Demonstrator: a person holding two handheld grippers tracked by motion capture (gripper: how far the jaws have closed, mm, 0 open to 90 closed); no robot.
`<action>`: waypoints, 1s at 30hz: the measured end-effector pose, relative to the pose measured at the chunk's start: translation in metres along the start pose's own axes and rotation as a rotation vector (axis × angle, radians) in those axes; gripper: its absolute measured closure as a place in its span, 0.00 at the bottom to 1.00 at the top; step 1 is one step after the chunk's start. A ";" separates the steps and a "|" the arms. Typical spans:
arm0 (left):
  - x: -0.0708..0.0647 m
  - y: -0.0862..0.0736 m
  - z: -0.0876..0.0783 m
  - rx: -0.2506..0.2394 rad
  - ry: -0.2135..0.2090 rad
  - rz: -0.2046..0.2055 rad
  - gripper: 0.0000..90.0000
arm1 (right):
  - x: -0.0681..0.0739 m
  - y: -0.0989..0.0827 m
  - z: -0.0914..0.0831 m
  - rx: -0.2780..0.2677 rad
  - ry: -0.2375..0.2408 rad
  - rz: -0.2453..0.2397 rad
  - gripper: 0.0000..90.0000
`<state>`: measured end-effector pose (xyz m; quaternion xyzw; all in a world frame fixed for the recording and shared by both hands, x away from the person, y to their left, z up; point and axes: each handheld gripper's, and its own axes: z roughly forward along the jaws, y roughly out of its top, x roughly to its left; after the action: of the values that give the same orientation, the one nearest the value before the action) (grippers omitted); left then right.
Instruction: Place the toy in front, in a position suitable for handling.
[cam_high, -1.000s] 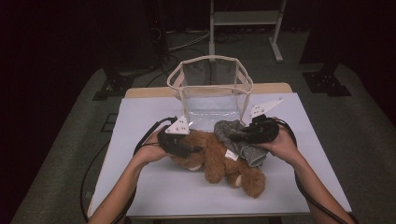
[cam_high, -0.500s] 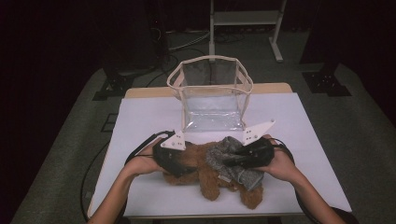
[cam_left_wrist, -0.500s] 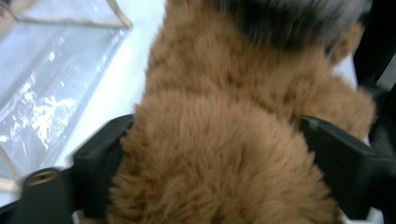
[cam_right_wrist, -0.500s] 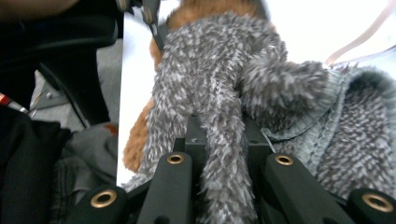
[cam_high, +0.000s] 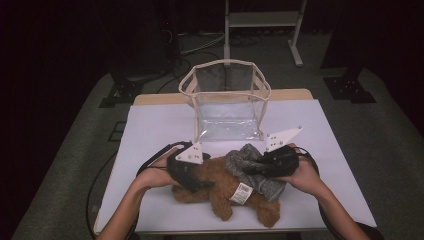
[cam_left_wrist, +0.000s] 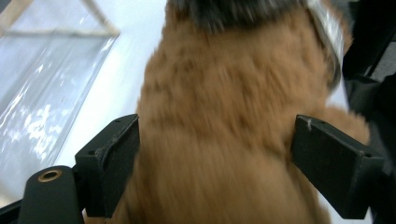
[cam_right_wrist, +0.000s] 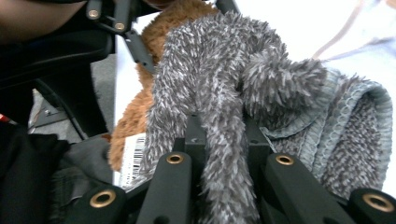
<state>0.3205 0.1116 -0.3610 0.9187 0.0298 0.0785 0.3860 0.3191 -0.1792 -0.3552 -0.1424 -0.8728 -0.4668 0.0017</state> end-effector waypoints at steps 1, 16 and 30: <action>-0.002 0.002 0.003 0.013 -0.015 0.002 0.18 | 0.002 0.001 -0.004 -0.007 -0.013 -0.006 0.85; -0.002 0.035 0.025 0.063 -0.041 0.041 0.11 | 0.005 -0.011 -0.012 -0.029 -0.004 0.004 0.85; 0.004 0.061 0.059 0.175 -0.080 0.059 0.09 | -0.013 -0.045 -0.035 -0.068 0.010 0.108 0.85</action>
<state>0.3342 0.0280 -0.3580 0.9517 -0.0062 0.0502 0.3029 0.3153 -0.2344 -0.3741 -0.1871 -0.8475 -0.4961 0.0266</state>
